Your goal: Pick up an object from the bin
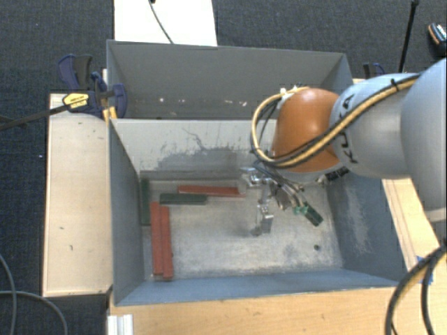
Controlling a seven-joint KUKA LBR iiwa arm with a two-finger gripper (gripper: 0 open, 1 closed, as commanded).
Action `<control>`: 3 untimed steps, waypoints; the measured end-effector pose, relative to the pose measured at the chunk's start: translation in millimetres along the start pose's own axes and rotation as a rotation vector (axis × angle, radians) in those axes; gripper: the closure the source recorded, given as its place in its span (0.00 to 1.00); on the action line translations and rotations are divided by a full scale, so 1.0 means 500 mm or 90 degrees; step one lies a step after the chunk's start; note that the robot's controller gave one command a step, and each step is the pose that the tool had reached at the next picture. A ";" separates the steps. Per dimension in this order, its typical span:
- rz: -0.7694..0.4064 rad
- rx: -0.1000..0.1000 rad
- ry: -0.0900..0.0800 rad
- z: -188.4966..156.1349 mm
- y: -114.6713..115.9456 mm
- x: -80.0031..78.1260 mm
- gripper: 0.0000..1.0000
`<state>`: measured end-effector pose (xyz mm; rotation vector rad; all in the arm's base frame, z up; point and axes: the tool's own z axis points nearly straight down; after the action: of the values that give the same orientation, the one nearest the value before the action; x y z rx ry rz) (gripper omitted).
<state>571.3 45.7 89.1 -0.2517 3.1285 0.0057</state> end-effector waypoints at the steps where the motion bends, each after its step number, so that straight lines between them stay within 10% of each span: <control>1: 0.068 0.000 -0.002 0.038 0.092 -0.041 0.00; 2: 0.068 0.001 -0.005 0.033 0.087 -0.043 1.00; 3: 0.067 0.002 -0.002 0.037 0.087 -0.040 0.00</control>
Offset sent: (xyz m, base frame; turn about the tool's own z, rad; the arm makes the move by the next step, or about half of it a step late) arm 0.0119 0.0457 -0.0191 0.1092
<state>584.4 91.7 70.8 -0.0858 3.1343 0.0018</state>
